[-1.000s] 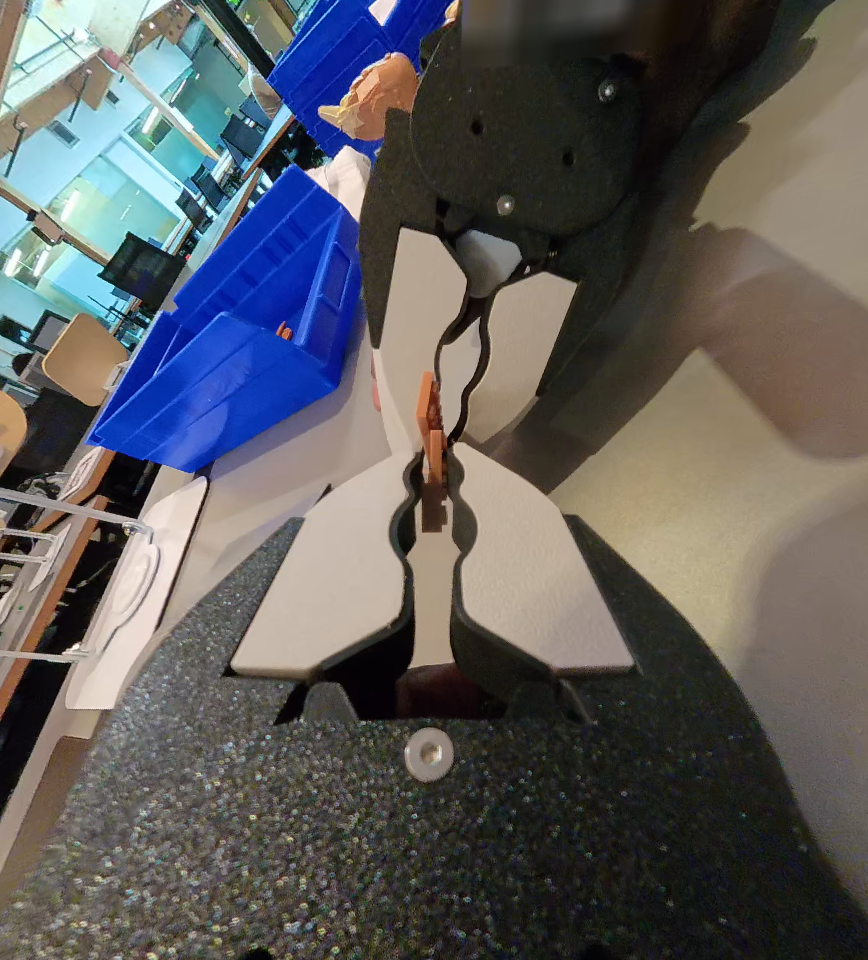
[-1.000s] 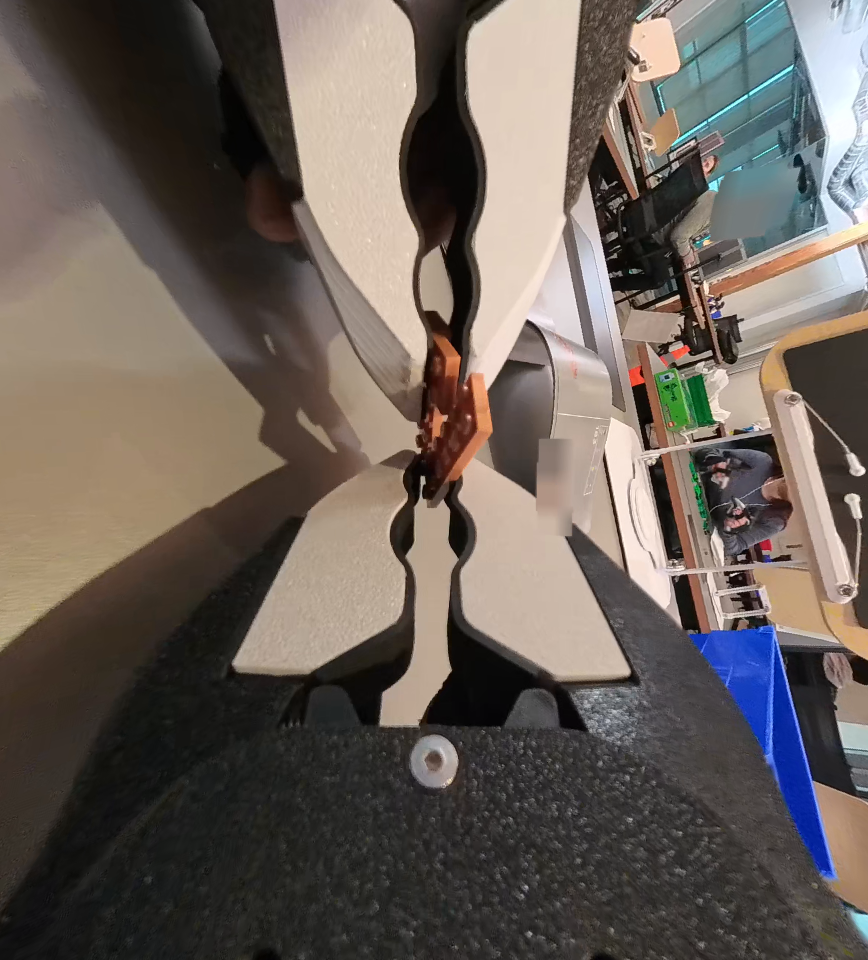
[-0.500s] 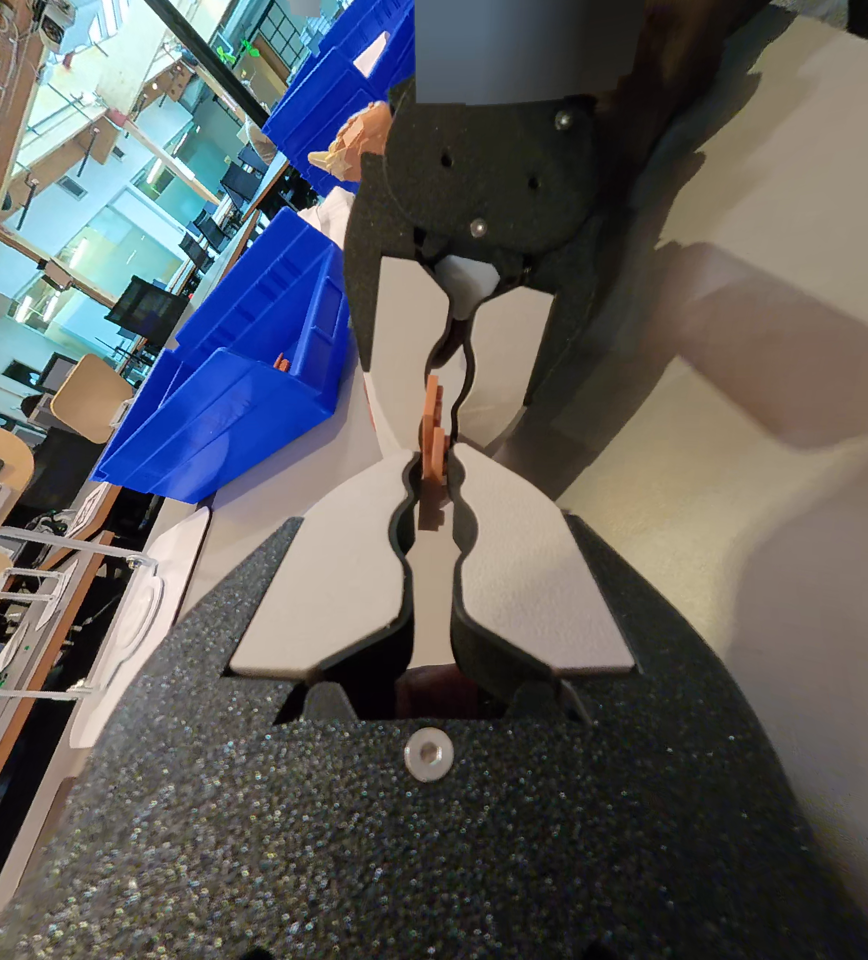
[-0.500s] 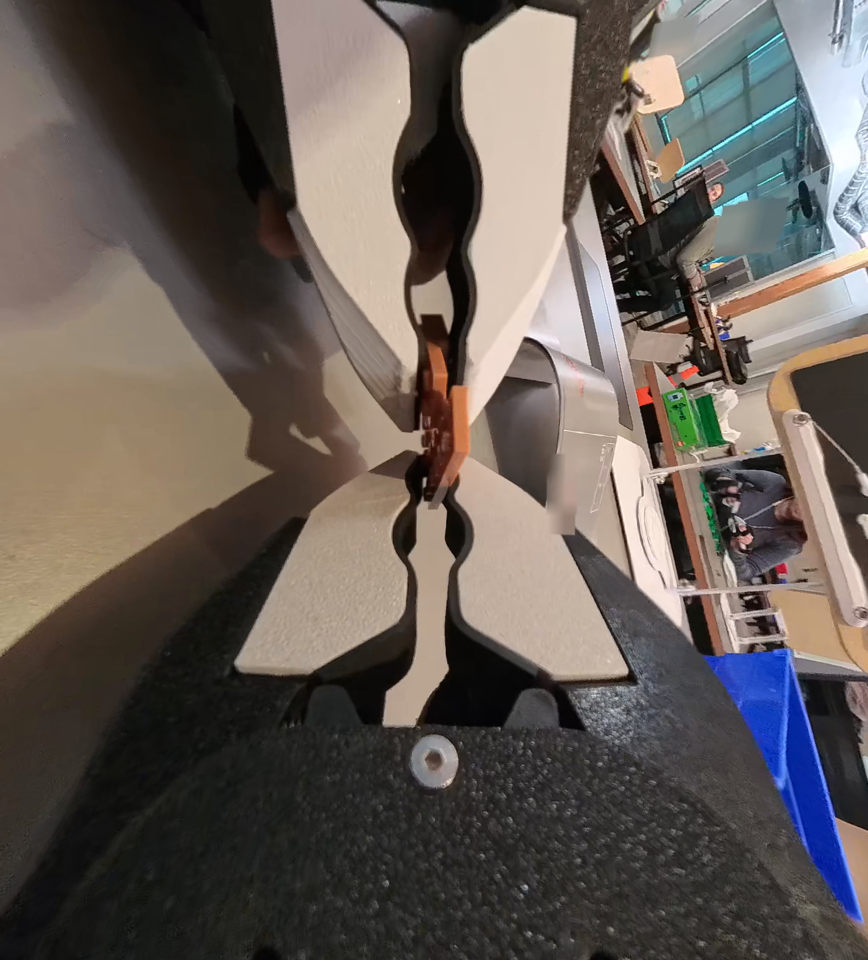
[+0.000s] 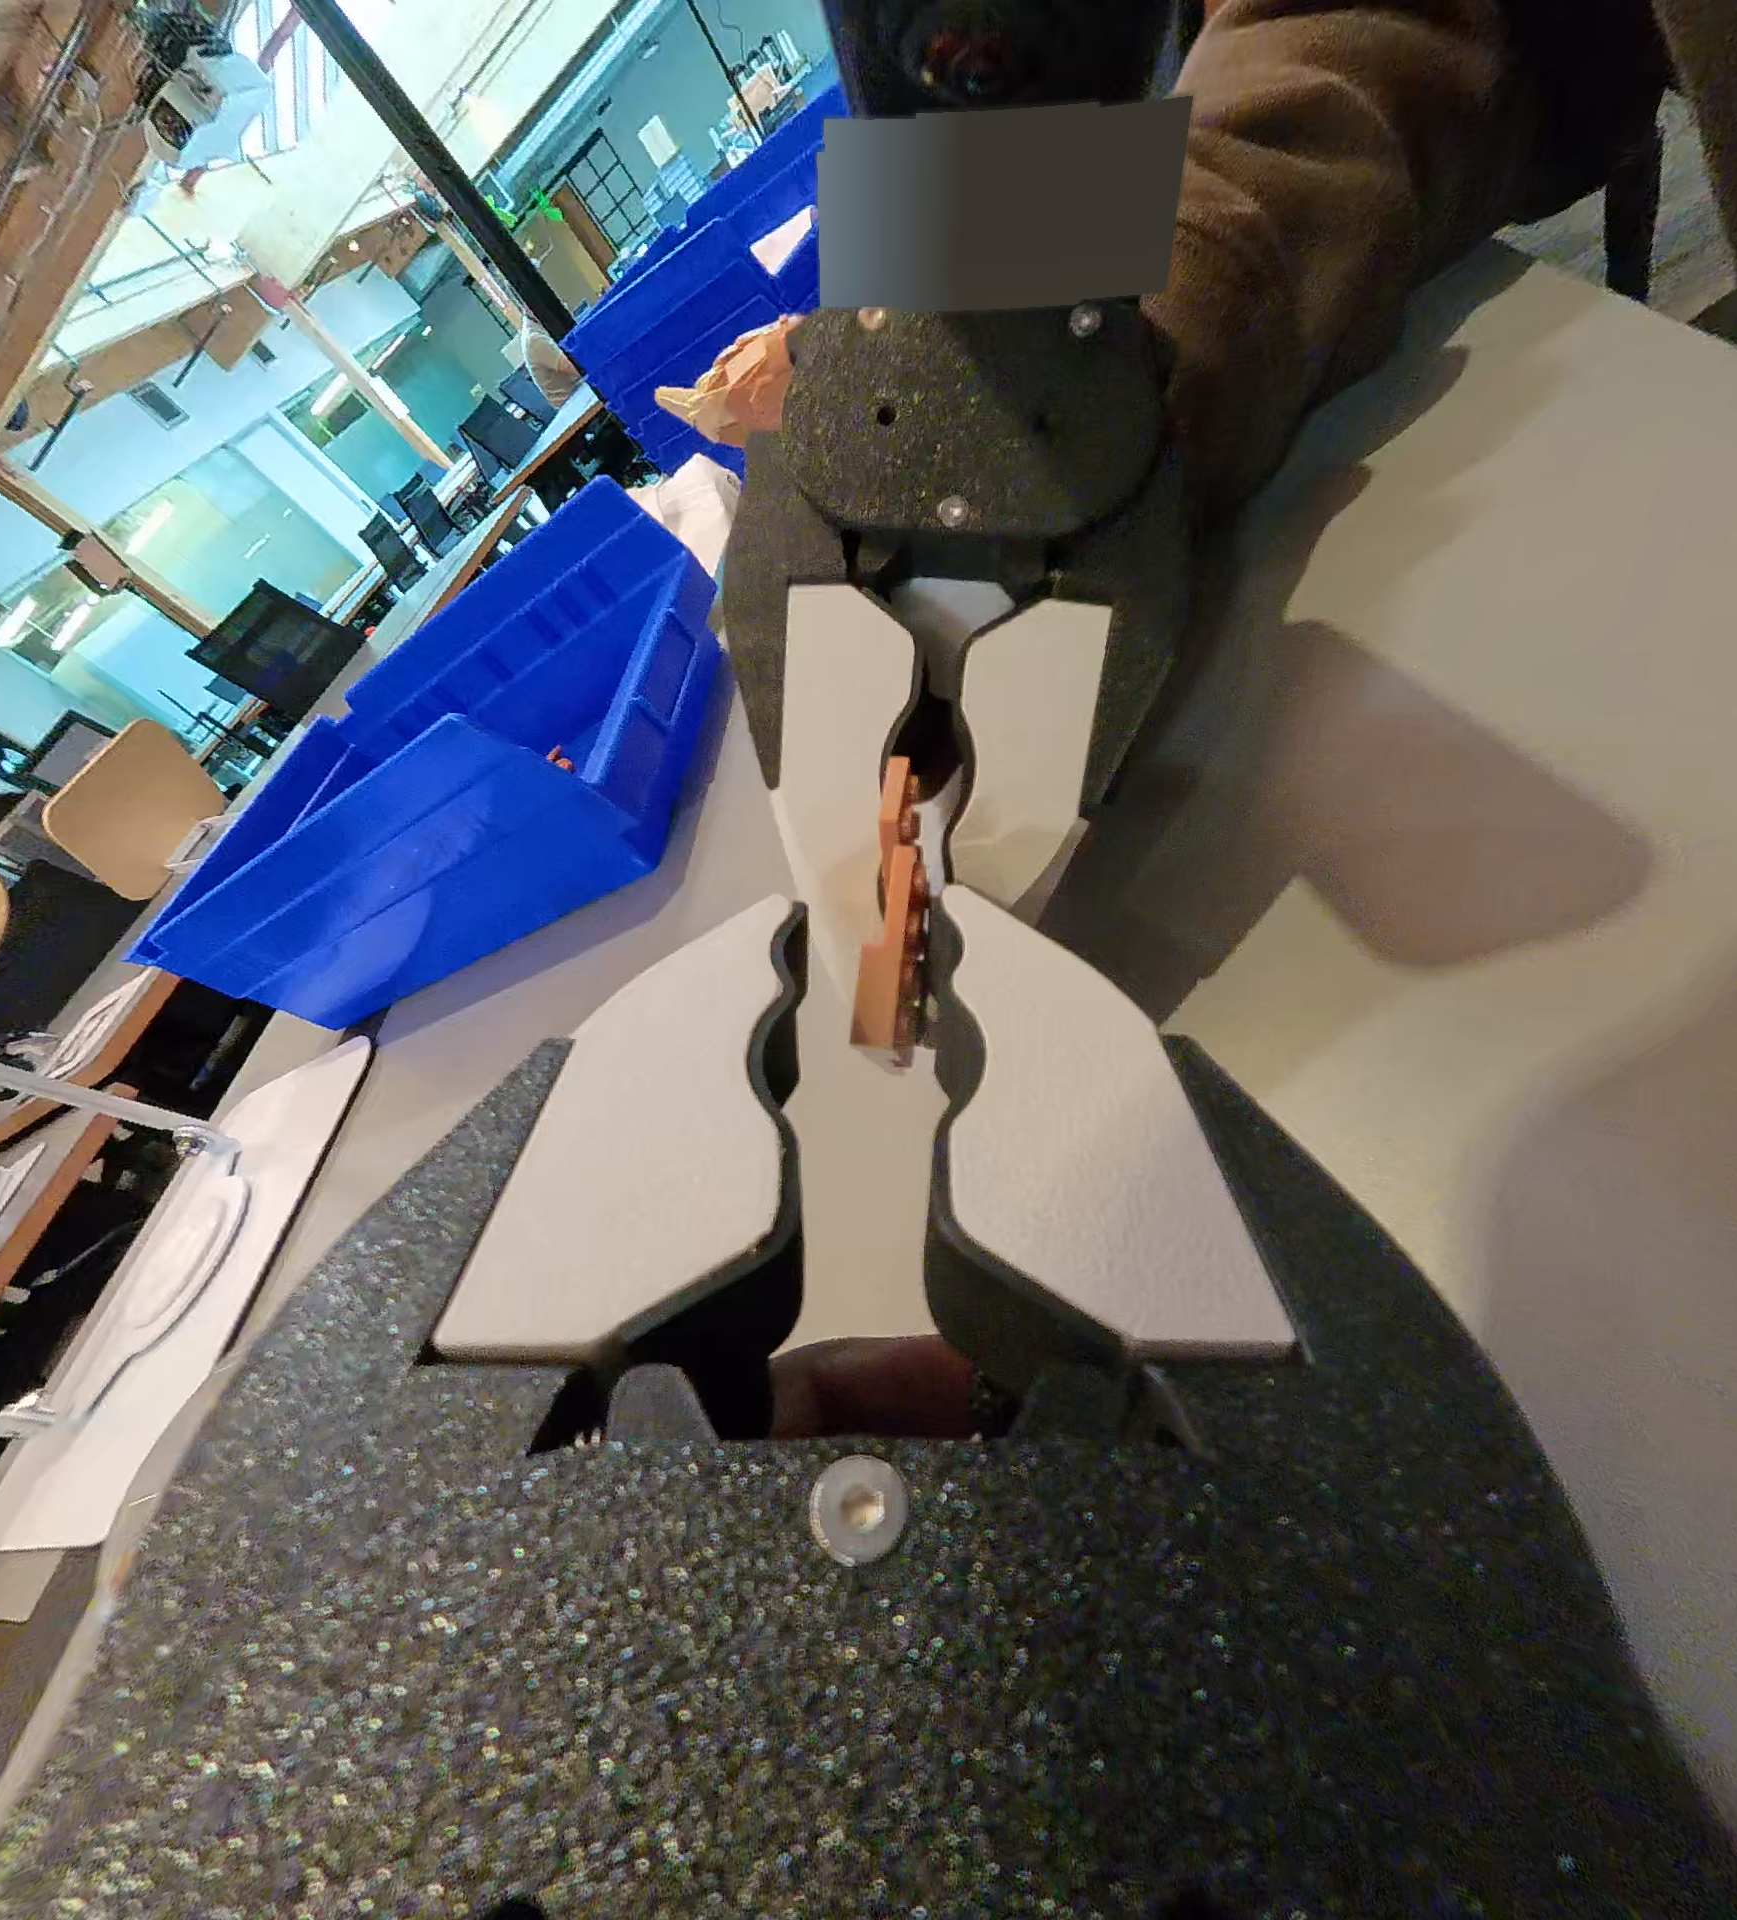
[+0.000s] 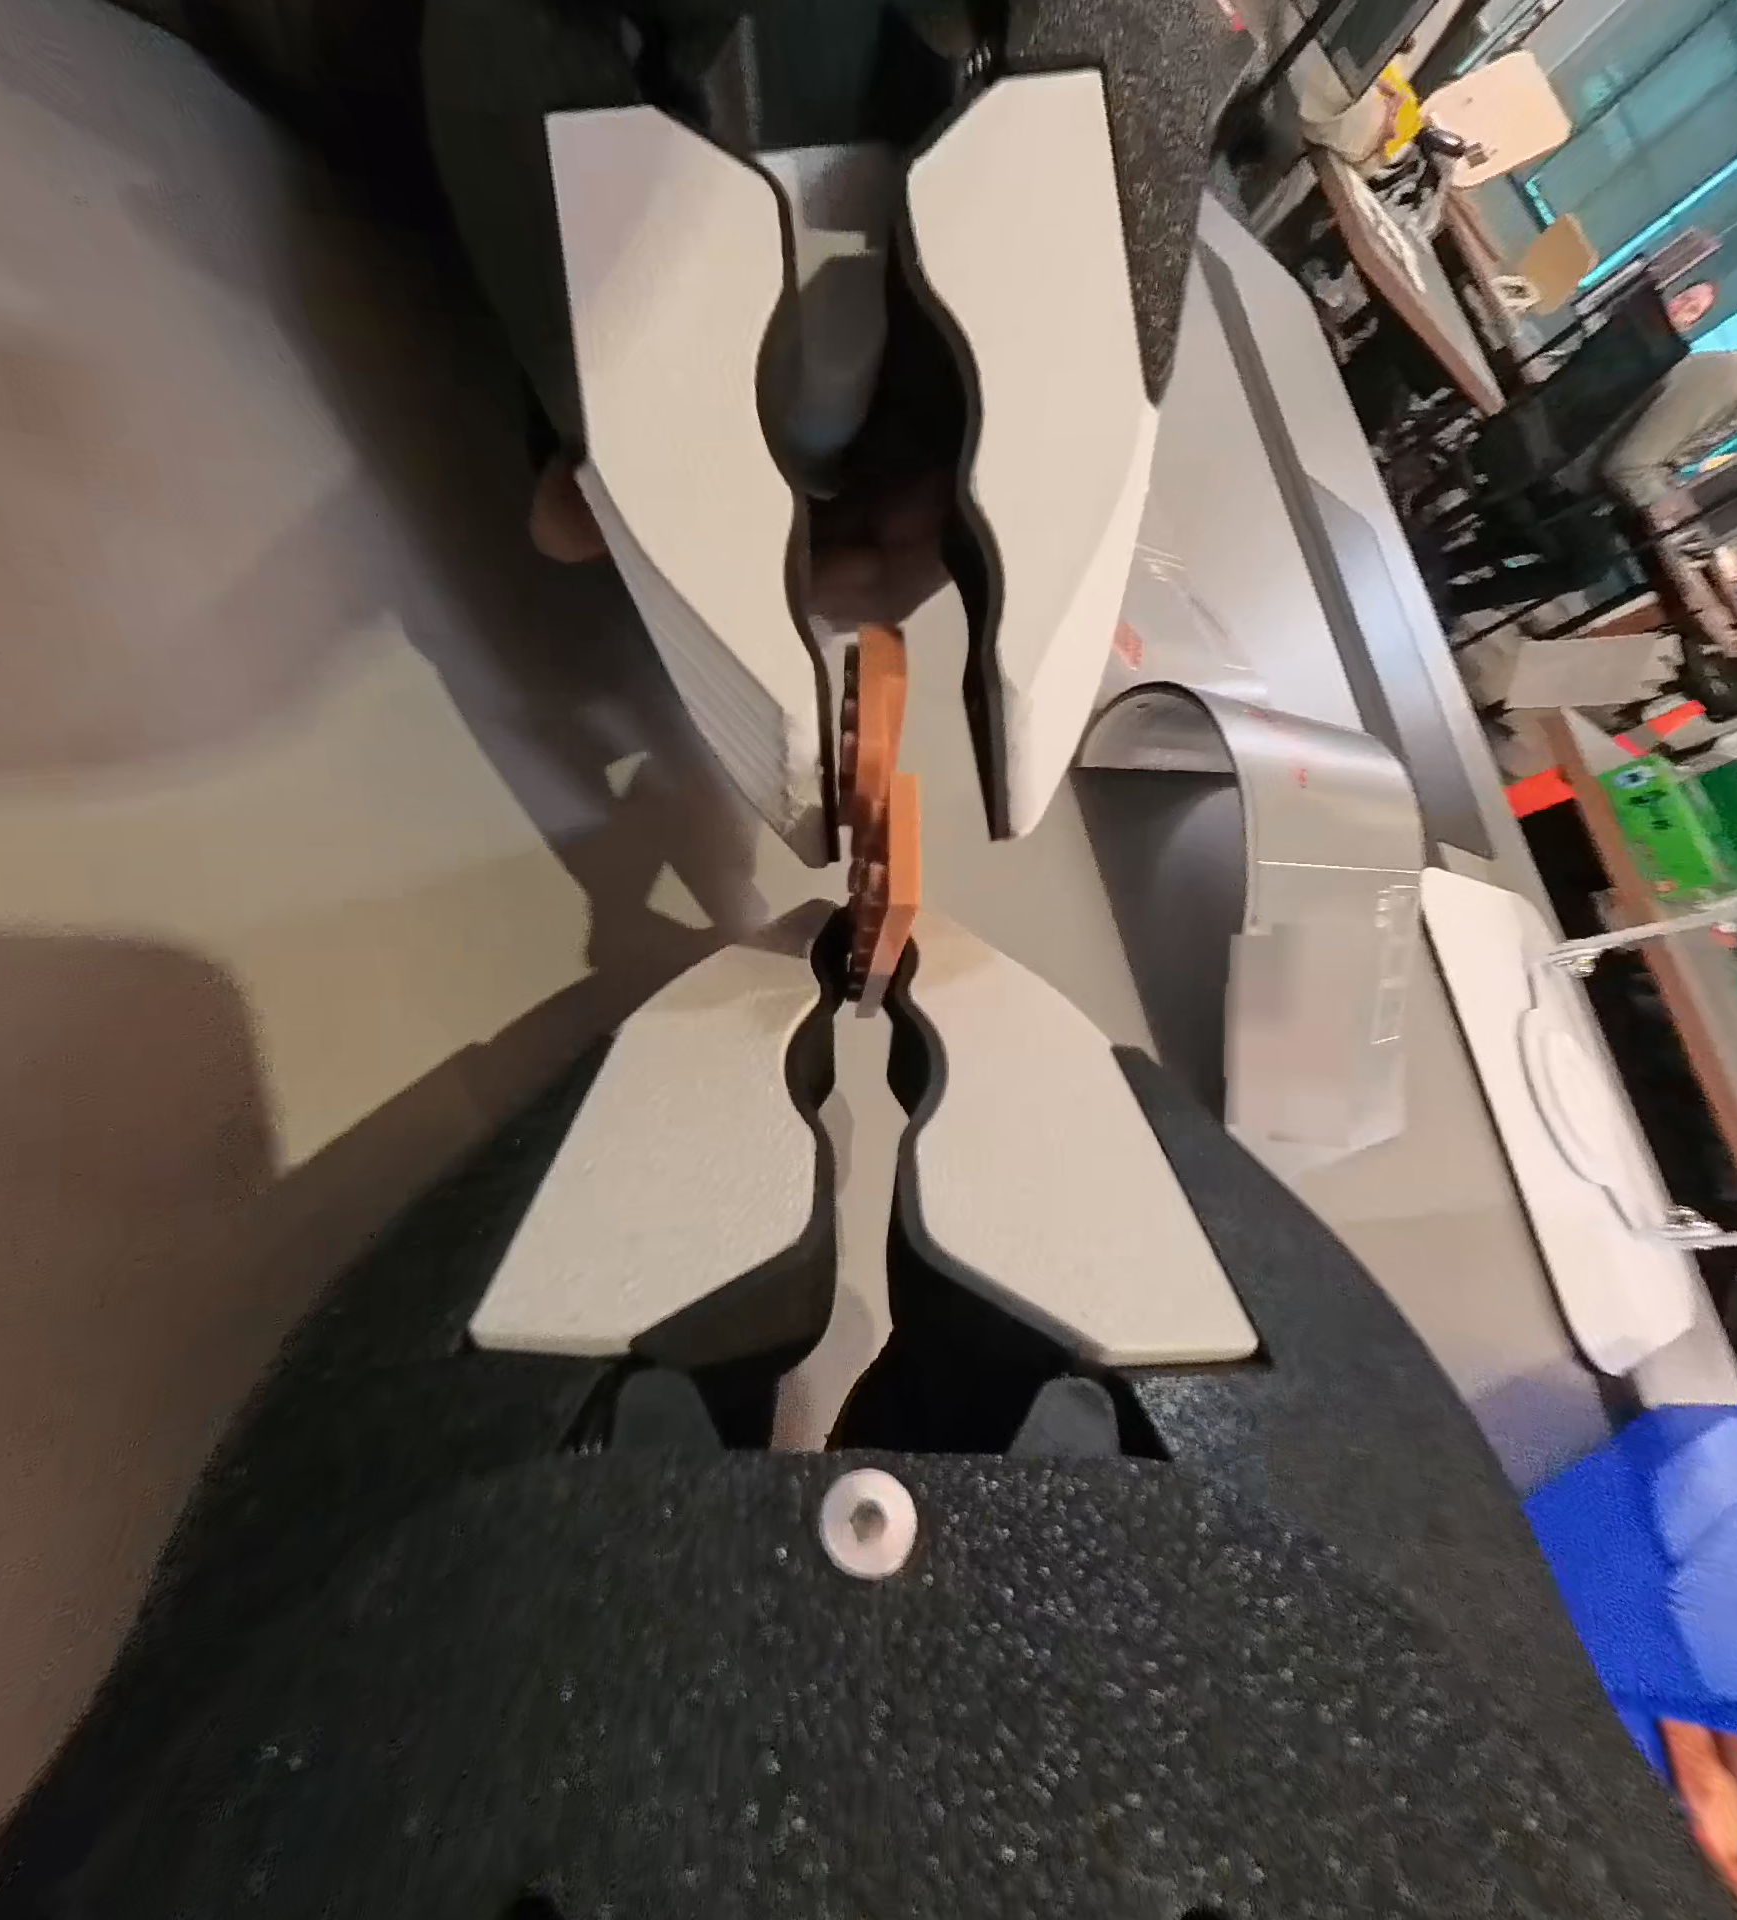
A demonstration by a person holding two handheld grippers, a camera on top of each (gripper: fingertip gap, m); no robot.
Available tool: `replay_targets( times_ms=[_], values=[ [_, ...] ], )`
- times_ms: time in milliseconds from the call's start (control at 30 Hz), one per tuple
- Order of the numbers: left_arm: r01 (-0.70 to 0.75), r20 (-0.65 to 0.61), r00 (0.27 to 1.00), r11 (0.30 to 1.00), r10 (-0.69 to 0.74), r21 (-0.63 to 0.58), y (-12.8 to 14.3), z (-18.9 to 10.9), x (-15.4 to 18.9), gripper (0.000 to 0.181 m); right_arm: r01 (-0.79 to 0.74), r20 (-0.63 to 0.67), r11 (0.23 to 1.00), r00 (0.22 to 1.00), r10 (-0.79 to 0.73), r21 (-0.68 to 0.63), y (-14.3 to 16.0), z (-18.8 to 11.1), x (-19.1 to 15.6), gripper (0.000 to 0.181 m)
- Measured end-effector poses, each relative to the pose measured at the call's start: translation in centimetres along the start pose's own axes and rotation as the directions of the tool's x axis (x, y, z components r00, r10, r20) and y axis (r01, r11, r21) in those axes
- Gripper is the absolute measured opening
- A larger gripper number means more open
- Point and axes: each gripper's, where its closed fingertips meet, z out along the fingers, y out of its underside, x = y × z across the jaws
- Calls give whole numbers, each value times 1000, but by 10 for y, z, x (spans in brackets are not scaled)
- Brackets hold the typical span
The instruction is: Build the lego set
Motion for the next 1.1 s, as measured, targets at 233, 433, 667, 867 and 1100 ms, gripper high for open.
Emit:
replay_targets(
  times_ms=[233, 433, 667, 867, 1100],
  values=[
    [112, -57, 992, 993, -110, 27, -8, 0, 3, 22, -242, 186, 970, 955, 231, 37, -7, -1, -10, 5],
    [227, 29, 973, 972, -229, 64, -20, -1, -18, 23, -376, 157, 927, 916, 370, 9, -3, 1, 3, 5],
    [493, 390, 795, 869, -464, 29, -7, 1, -62, 49, -439, -138, 898, 891, 432, -18, 12, 3, 46, 5],
    [652, 471, 657, 758, -588, 36, 13, 11, -57, 63, -381, -258, 925, 894, 366, -7, 6, 0, 53, 5],
    [662, 452, 655, 748, -606, 45, 11, 8, -57, 58, -361, -268, 933, 898, 348, 2, 6, -3, 53, 5]
  ],
)
